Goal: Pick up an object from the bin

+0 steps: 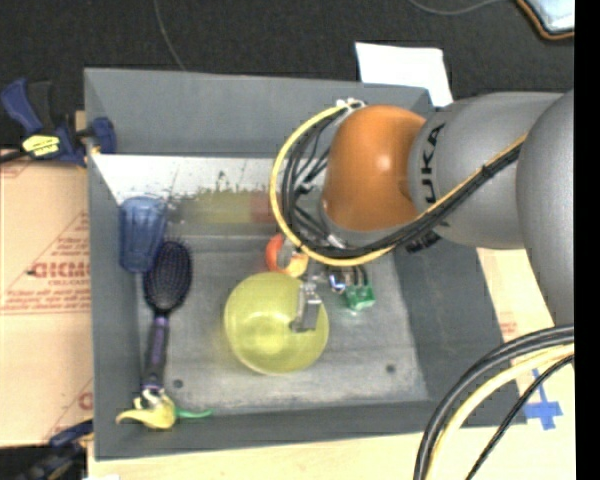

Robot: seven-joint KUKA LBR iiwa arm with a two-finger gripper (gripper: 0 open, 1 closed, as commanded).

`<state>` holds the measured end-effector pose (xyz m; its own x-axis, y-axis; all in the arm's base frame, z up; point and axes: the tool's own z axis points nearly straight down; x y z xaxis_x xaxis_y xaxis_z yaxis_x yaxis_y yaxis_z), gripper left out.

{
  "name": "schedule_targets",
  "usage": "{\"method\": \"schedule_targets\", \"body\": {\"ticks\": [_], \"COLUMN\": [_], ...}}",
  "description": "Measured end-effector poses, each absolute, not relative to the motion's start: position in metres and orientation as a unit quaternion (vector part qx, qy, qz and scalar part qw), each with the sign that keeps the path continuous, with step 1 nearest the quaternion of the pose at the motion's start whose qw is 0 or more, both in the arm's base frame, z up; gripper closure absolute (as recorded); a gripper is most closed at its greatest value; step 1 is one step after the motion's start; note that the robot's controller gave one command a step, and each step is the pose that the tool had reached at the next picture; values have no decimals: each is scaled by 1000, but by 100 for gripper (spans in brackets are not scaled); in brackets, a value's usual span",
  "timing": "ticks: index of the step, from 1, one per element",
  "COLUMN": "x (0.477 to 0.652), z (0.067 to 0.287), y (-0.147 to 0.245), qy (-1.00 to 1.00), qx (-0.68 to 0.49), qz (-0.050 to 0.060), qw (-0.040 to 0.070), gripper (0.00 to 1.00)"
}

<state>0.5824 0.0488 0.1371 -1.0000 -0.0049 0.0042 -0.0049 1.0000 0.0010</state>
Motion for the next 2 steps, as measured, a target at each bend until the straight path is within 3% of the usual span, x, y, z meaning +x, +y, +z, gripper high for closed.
{"method": "schedule_targets", "body": {"ticks": [1, 2], "x": [584, 623], "z": [142, 69], "y": [49, 76], "qy": [-1000, -989], "qx": [1, 151], "qz": [-1, -1], "qw": [-2, -2], "gripper": [0, 0]}}
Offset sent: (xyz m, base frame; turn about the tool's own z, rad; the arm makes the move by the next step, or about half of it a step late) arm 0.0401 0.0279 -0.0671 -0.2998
